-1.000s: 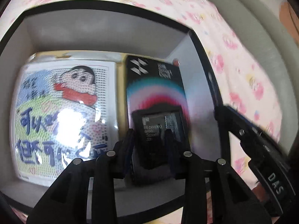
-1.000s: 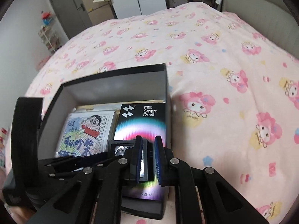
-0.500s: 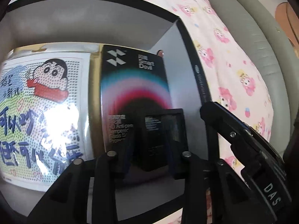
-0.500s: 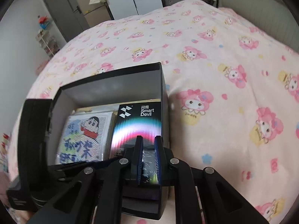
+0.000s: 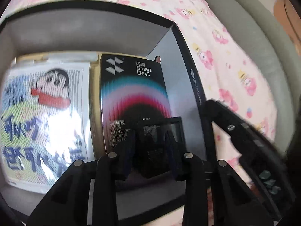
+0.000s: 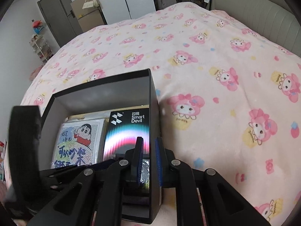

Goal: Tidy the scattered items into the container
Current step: 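Lower the frame beside the Smart Devil box and open the left gripper, then move the left gripper back to the red card on the bedspread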

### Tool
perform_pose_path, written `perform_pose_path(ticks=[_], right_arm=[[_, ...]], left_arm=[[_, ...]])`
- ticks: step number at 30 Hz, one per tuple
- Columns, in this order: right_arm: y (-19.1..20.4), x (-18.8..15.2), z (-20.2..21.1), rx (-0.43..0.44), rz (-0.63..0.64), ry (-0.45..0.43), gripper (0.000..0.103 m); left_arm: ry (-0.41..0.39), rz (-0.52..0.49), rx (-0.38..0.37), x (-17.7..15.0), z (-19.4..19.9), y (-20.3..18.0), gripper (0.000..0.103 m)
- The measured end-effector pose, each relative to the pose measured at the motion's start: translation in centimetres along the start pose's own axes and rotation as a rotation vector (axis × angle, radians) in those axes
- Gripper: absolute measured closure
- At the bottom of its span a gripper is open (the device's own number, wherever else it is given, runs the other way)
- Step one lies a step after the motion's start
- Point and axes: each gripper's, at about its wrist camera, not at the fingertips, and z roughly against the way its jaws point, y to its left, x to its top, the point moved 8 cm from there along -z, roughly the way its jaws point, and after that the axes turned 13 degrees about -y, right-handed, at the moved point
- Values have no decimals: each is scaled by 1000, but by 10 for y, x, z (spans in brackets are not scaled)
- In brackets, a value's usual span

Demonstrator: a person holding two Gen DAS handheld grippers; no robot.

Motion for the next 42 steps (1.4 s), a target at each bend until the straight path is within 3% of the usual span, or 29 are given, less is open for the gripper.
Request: perform_pose_path(ticks=[5, 8, 14, 19, 27, 34, 42], right_arm=[[-2, -8, 5, -42, -31, 13, 83], [5, -10, 19, -34, -12, -23, 71], [17, -29, 55, -30, -18, -70, 57], [39, -43, 84, -26, 30, -97, 55], [93, -62, 117, 86, 99, -99, 54], [131, -79, 121, 134, 98, -41, 54], [178, -89, 128, 158, 152, -35, 54]], left_arm=[[-140, -18, 62, 8, 40, 6, 65], [-236, -41, 68, 8, 73, 4, 51], [-324, -149, 109, 8, 93, -15, 41], [-366, -229, 134, -6, 119, -23, 40], [-405, -217, 126, -32, 174, 0, 39], [-483, -149, 184, -46, 217, 39, 39], [-498, -79, 195, -53, 246, 82, 39]])
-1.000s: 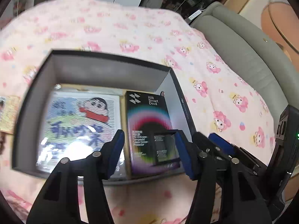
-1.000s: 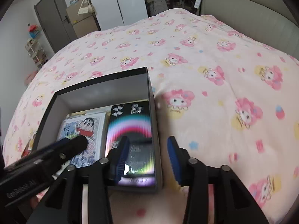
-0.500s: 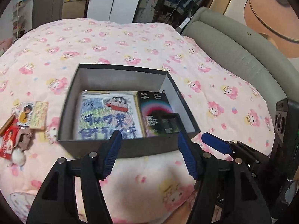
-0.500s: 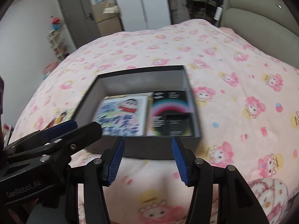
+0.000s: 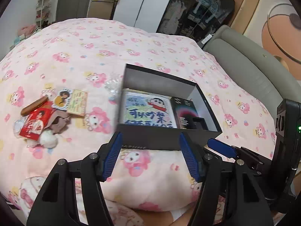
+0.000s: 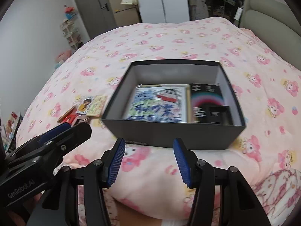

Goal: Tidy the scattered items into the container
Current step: 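Move the left gripper back to the red card on the bedspread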

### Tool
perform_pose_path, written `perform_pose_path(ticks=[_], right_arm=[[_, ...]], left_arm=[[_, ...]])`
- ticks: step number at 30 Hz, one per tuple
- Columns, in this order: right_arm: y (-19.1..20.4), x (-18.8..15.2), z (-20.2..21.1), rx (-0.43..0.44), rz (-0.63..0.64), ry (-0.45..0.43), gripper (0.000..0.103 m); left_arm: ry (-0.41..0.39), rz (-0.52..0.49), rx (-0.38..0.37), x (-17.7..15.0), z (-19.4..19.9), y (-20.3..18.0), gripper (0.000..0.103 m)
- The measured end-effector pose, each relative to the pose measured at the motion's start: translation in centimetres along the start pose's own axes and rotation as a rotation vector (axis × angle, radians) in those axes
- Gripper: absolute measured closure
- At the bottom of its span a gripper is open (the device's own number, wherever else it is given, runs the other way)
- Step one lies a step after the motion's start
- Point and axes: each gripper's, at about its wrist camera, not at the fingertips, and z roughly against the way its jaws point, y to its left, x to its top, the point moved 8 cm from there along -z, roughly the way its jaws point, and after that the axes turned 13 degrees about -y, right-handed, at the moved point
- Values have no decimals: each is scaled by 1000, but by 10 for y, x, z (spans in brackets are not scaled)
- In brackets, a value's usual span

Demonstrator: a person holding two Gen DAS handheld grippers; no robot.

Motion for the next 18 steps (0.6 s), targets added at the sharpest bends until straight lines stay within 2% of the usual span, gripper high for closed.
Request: perform_pose_path(ticks=[4, 8, 15, 18], right_arm=[[30, 0, -6, 21, 55, 6, 54], [62, -10, -21, 71, 96, 51, 54], [106, -37, -70, 150, 93, 171, 54], [125, -40, -88, 174, 119, 195, 54]], left_arm=[[-14, 19, 29, -1, 12, 25, 39], [1, 72, 81, -6, 18, 63, 39], [34, 258, 214, -20, 24, 158, 39], [33, 321, 261, -24, 28, 194, 39]])
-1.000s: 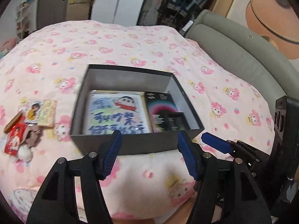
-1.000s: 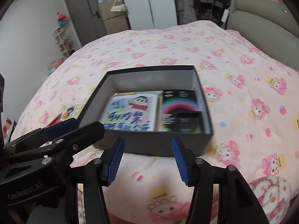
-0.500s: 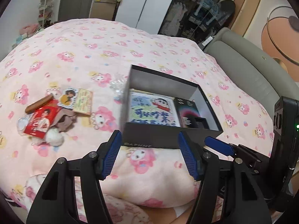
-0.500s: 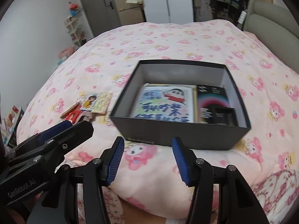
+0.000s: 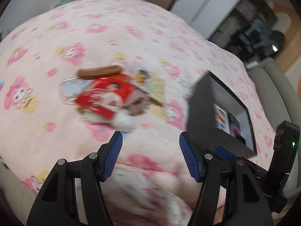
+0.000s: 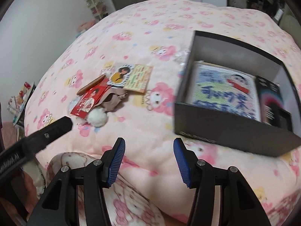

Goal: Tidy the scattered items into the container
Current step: 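Move the left gripper back to the red card on the bedspread, then grasp the red card with the left gripper and lift it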

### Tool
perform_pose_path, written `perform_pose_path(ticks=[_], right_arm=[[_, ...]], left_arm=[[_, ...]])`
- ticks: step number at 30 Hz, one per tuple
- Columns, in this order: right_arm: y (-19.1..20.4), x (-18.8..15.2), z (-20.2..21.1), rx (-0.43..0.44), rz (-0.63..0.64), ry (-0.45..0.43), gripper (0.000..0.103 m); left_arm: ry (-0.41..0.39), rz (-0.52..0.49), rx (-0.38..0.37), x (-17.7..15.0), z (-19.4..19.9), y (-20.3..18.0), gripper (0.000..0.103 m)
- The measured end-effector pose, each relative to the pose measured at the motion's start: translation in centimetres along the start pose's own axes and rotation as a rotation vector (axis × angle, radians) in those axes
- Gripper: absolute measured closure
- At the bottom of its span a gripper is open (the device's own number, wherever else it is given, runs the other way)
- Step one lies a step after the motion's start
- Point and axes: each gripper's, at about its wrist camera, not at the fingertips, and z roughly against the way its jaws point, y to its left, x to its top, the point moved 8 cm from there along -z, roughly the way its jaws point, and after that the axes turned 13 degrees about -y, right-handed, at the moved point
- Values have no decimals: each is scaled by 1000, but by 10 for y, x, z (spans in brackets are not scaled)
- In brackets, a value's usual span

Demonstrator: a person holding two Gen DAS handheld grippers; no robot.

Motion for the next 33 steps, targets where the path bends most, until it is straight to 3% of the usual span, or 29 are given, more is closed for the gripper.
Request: perform_pose_path(ticks=[6, 11, 13, 14, 22, 26, 29, 33], right_arm=[[36, 13, -46, 72, 30, 61, 54], [71, 18, -83, 172, 13, 118, 54], [84, 22, -94, 216, -5, 123, 54], [89, 23, -100, 227, -7, 134, 54], [105, 15, -149, 214, -18, 224, 54], [109, 14, -146, 260, -34, 223, 77], [103, 14, -132, 261, -20, 200, 82], [92, 4, -122, 269, -26, 224, 82]], left_arm=[[23, 148, 53, 14, -23, 66, 39], [1, 173, 126, 37, -48, 110, 42], [20, 201, 91, 43, -63, 121, 59], [32, 203, 70, 46, -71, 124, 60], [101, 173, 45, 50, -122, 129, 61], [164, 185, -33, 38, -115, 112, 61], [237, 182, -105, 22, -103, 93, 62], [222, 133, -69, 19, -95, 89, 62]])
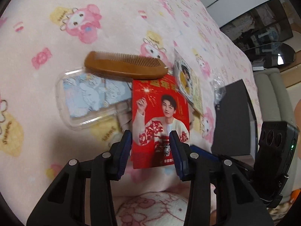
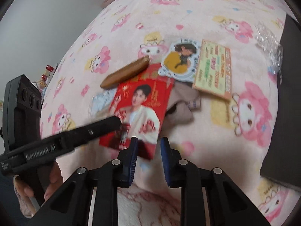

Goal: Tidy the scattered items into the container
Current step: 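Grasp the red card with the left gripper and lift it, then carry the red card with the left gripper over the black box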

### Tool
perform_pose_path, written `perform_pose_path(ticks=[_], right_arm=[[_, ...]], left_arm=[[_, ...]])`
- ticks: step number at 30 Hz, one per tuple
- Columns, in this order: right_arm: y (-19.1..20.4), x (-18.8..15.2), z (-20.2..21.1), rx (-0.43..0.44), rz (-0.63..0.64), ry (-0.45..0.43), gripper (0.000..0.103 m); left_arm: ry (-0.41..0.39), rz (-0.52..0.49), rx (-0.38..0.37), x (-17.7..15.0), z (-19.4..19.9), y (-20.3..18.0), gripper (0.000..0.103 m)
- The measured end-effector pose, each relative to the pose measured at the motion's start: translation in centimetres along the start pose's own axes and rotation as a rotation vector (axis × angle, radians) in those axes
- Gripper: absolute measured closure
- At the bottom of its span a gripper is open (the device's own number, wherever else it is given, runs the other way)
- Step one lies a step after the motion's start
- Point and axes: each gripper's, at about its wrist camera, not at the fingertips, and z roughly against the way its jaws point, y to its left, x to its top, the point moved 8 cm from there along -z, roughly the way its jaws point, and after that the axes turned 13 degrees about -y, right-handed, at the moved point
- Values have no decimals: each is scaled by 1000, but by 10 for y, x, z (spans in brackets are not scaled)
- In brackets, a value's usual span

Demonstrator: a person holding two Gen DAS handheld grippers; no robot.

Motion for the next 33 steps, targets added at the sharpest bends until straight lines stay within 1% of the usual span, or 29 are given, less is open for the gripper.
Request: perform_pose_path(ticks=[3, 4, 5, 6, 7, 9, 10, 12, 15, 18, 22, 25, 28, 30, 33], right_arm=[[-11, 9, -3, -24, -30, -19, 81], [-12, 15, -4, -21, -43, -32, 80], [-12, 21, -8, -2, -53, -42, 78], [-10, 25, -15, 23, -57, -34, 77], [-9, 27, -23, 47, -67, -12, 78], [-7, 27, -32, 85, -91, 30, 78], [-5, 28, -29, 80, -78, 17, 78], [2, 31, -12, 78, -29, -44, 81], [6, 26, 14, 92, -26, -70, 82], [5, 13, 49, 80, 8, -110, 83], [-7, -6, 107, 58, 12, -188, 83], [-29, -21, 150, 18, 2, -250, 82], [-61, -38, 188, -62, 9, -308, 82], [-86, -47, 205, -110, -11, -331, 82], [-129, -59, 224, -156, -84, -350, 82]], left_arm=[[-30, 43, 10, 15, -8, 9, 62], [-34, 45, -13, 20, -13, 8, 62], [-26, 54, -28, 23, -19, 9, 62], [-2, 71, -41, 23, -25, 11, 62], [23, 81, -39, 21, -30, 11, 63], [21, 49, -11, 17, -27, 5, 66], [11, 27, -13, 15, -20, 0, 67], [0, 15, -23, 10, -7, -10, 66], [-12, -2, -37, 0, 13, -27, 67], [-25, -67, -44, -15, 36, -55, 68], [-32, -136, -113, -41, 59, -100, 68], [-28, -200, -185, -66, 62, -144, 68], [-5, -243, -259, -94, 50, -184, 68], [11, -276, -288, -113, 39, -208, 68], [47, -322, -318, -138, 19, -242, 68]])
